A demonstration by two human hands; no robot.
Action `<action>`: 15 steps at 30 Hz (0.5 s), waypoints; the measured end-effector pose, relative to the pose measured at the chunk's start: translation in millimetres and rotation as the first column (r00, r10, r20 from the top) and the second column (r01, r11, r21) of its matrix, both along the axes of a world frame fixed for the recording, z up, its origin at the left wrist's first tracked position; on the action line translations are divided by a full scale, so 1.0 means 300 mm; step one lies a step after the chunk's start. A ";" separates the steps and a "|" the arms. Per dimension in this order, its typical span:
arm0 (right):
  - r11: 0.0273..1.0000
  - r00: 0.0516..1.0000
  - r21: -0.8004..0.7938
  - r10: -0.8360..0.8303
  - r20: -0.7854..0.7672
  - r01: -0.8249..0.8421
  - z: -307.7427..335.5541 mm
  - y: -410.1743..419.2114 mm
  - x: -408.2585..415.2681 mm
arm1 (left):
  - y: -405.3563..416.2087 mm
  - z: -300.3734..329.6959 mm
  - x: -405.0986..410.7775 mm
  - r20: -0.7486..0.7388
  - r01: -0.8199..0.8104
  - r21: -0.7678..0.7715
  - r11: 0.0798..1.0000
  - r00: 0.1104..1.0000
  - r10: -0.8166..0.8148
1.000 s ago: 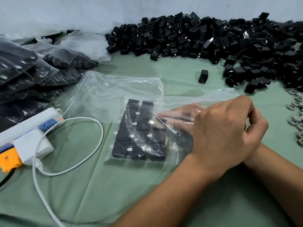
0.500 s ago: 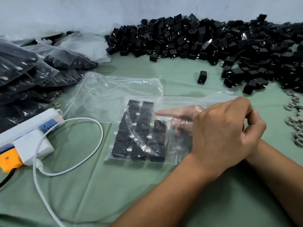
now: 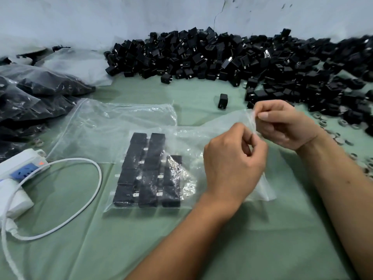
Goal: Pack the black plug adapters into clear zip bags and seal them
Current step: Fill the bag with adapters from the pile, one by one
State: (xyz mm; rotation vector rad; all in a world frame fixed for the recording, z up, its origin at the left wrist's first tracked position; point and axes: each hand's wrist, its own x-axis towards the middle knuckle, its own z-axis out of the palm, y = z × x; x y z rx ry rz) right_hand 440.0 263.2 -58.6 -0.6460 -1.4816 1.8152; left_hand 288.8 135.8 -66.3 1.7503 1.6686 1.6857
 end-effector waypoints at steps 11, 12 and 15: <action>0.401 0.366 0.893 -0.815 0.449 -0.202 -0.111 0.060 -0.117 | 0.040 -0.008 -0.025 -0.079 0.107 -0.500 0.860 0.982 -0.169; 0.435 0.349 0.869 -0.796 0.494 -0.237 -0.106 0.057 -0.120 | 0.039 0.008 -0.032 -0.115 0.115 -0.515 0.850 0.973 -0.202; 0.554 0.286 0.776 -0.723 0.628 -0.302 -0.092 0.058 -0.136 | 0.075 0.062 -0.065 -0.361 0.116 -0.425 0.898 0.888 -0.285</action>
